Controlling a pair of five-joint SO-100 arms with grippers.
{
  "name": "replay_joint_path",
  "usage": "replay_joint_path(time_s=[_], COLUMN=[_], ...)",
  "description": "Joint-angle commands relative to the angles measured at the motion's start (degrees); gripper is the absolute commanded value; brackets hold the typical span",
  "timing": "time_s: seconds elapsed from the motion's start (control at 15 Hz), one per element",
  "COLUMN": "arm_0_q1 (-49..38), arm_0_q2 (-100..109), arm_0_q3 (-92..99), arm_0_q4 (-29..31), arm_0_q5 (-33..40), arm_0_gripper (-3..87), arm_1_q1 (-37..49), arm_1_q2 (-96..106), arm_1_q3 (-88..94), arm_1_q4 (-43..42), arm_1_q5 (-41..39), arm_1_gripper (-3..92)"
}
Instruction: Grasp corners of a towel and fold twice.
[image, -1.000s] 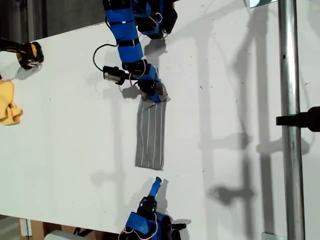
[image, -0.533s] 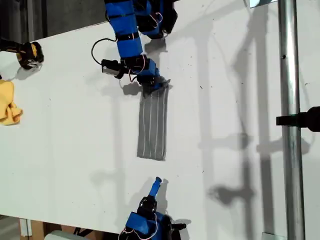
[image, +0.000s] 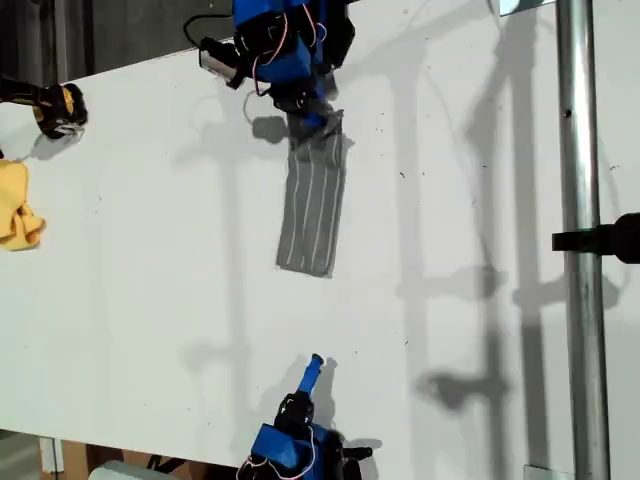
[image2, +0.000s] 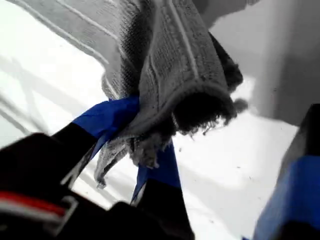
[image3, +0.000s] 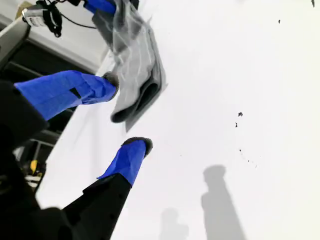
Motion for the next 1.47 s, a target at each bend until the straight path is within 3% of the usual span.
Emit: replay_joint_path(time_s=[0.0,0.2,0.47,0.67,0.87,1.0,1.4], arm_0_q1=[0.3,0.4,0.7,1.1,1.8,1.8,1.8], arm_0_q2=[0.4,0.4,0.4,0.4,0.4,0.4,0.4], arm_0_q3=[-0.6,-0.6,-0.5,-0.5,-0.3,-0.2,-0.1], arm_0_q4=[0.1,0.1,0.1,0.1,0.1,0.1,0.1], arm_0_q5=[0.1,-0.1,-0.1,-0.1,-0.4,-0.4,-0.9], arm_0_gripper=[18.4,18.3,18.3,18.3,18.3,18.3,18.1], arm_1_q1=[3.2,5.6,7.4,7.8,9.0,9.6,14.9], arm_1_q2=[-5.9,-28.7,-50.4,-61.8,-68.2,-70.0,-69.3], arm_1_q3=[-6.4,-24.6,-44.7,-47.5,-47.5,-48.2,-48.7], arm_1_q4=[-10.7,-22.6,-28.6,-35.7,-37.4,-38.4,-44.4], arm_1_q5=[-10.5,-22.5,-32.2,-32.4,-31.4,-31.3,-33.2], arm_1_gripper=[-0.1,-0.1,-0.1,-0.1,1.7,22.3,21.6])
